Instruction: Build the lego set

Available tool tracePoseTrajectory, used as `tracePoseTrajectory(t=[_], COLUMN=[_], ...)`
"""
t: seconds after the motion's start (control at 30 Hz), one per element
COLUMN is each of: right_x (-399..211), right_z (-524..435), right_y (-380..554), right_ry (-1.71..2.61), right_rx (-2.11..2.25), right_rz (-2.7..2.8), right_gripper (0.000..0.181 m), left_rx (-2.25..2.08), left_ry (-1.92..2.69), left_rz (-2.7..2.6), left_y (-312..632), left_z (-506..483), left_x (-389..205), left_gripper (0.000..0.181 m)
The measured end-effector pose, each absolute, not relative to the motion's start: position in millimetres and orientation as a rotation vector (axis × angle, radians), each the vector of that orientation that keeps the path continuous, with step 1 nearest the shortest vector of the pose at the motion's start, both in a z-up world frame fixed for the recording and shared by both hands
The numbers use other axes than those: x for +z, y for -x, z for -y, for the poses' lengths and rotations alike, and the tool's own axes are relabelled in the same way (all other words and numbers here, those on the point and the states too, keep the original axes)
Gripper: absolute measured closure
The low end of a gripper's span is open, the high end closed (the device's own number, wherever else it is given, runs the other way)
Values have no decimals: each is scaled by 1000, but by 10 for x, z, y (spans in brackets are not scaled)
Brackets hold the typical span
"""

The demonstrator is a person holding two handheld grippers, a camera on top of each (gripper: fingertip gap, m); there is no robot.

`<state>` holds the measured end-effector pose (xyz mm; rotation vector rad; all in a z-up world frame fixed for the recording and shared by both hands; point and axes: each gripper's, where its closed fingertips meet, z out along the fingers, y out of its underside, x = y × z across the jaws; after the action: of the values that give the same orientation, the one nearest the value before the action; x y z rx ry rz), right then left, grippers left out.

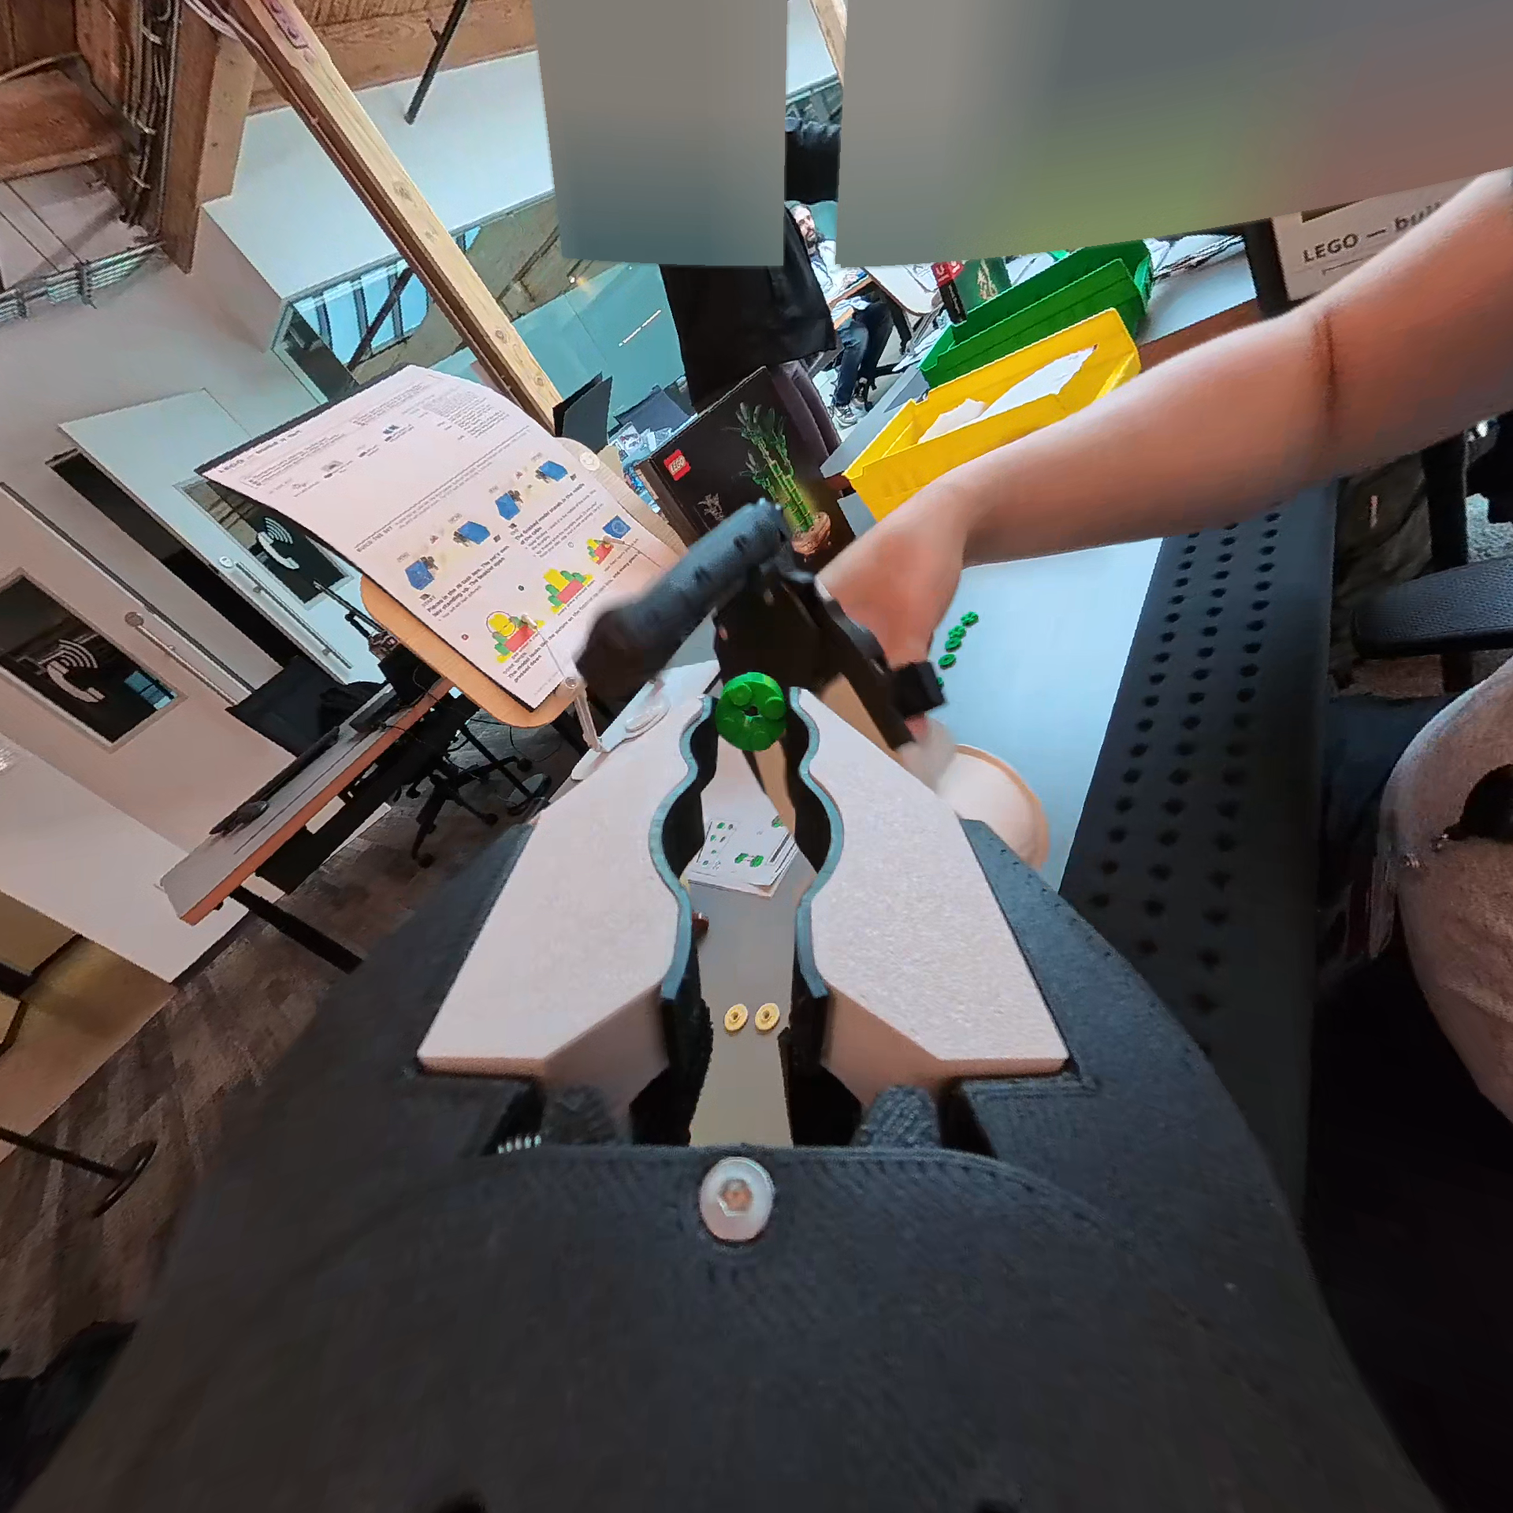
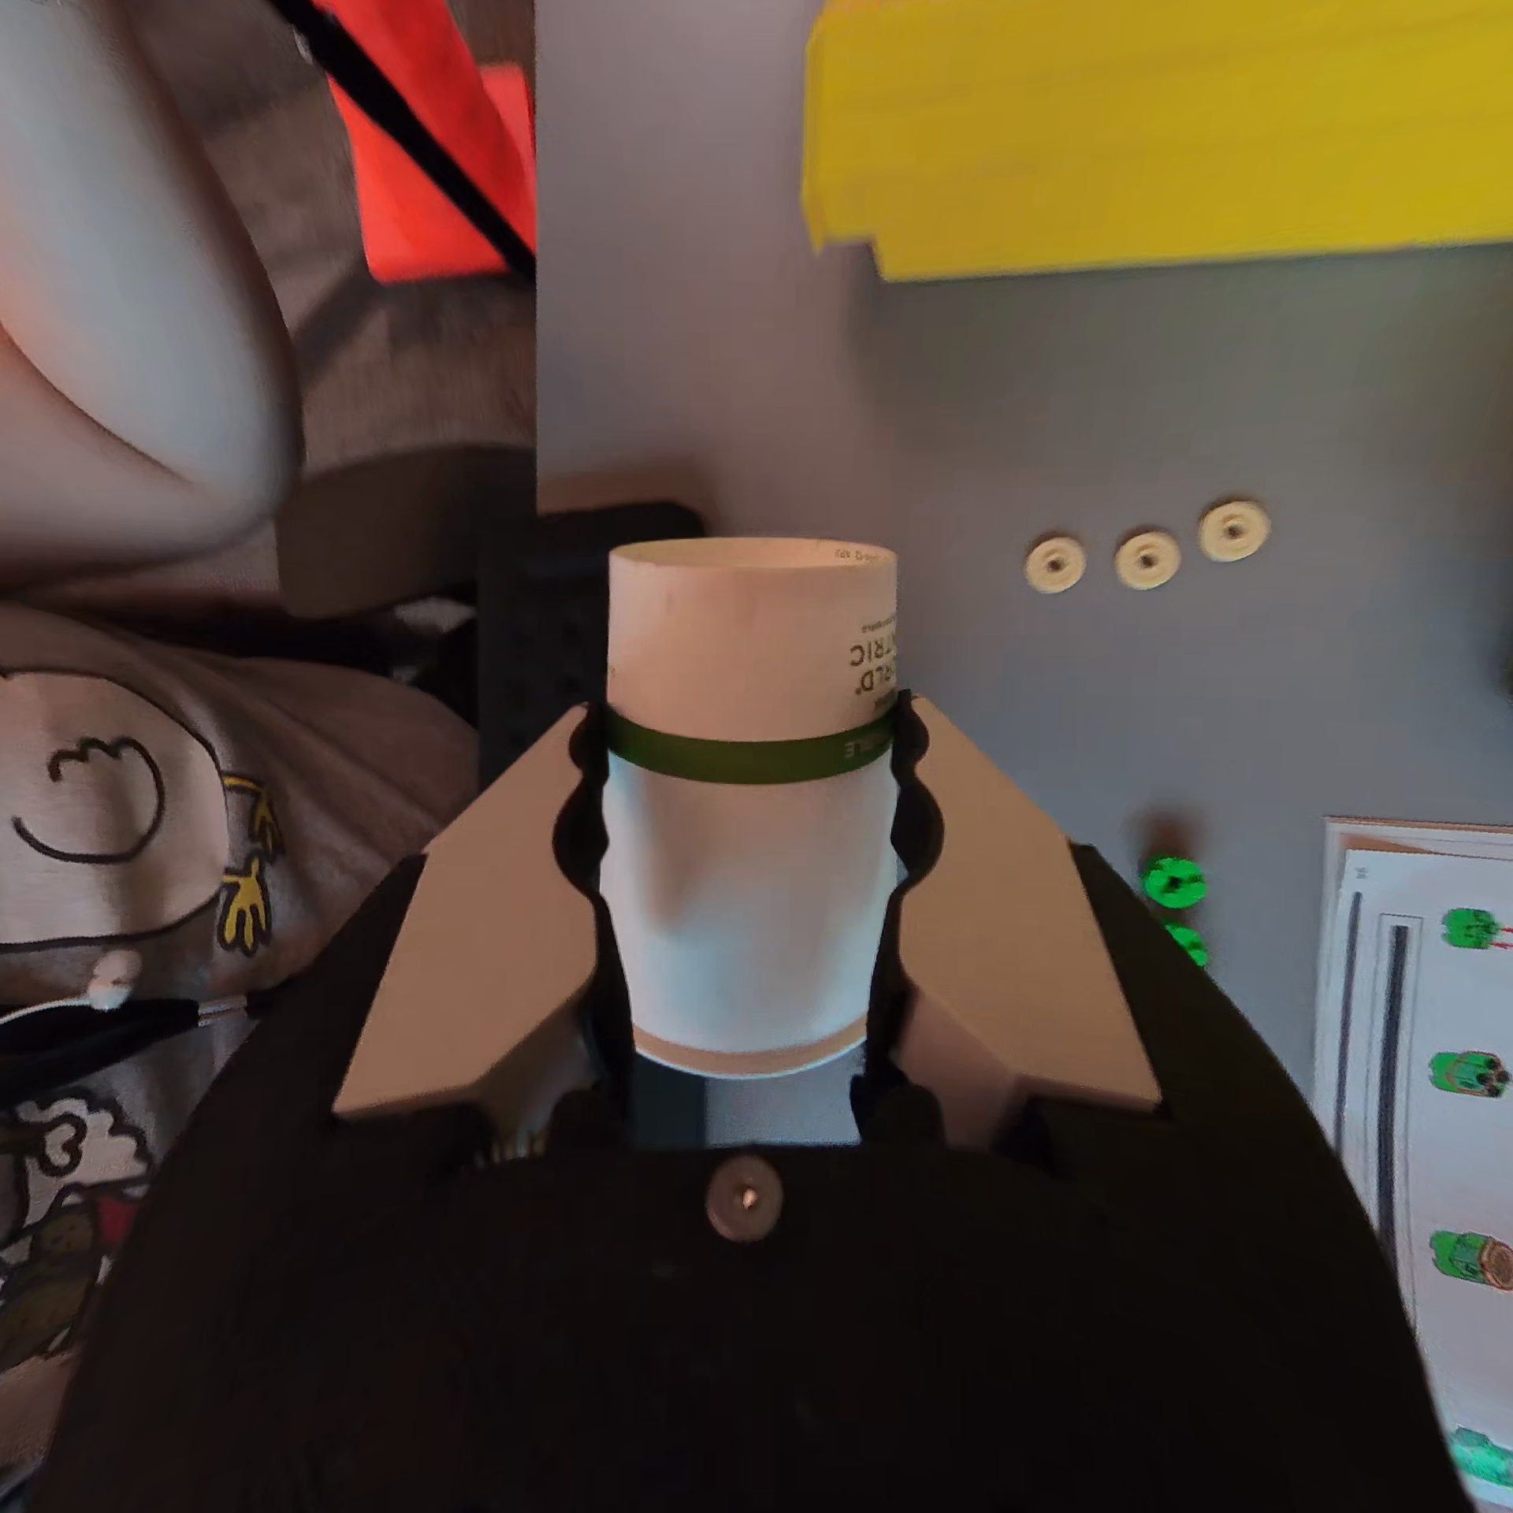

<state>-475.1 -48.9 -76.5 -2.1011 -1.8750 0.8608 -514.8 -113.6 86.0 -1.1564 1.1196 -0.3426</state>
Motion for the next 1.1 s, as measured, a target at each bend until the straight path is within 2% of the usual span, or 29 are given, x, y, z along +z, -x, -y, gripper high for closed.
tracePoseTrajectory(t=[0.23, 0.37, 0.5, 0.67, 1.1], right_x=[-225, -105, -97, -353, -721], right_z=[-221, -962, -1598, -1717, -1811], right_y=[4101, 3038, 1570, 399, -153], right_ry=[2009, 2032, 1960, 1849, 1776], right_rx=[853, 585, 300, 58, -102], right_rz=[1463, 1101, 592, 238, 117], right_gripper=[111, 111, 111, 111, 111], left_rx=[-362, -371, -398, -443, -470], left_ry=[1182, 1212, 1218, 1215, 1220], left_rz=[-1158, -1202, -1240, -1269, -1336], left_y=[5001, 4847, 4689, 4511, 4272], left_z=[1065, 977, 927, 872, 875], left_x=[760, 611, 492, 420, 353], left_gripper=[167, 167, 167, 167, 167])
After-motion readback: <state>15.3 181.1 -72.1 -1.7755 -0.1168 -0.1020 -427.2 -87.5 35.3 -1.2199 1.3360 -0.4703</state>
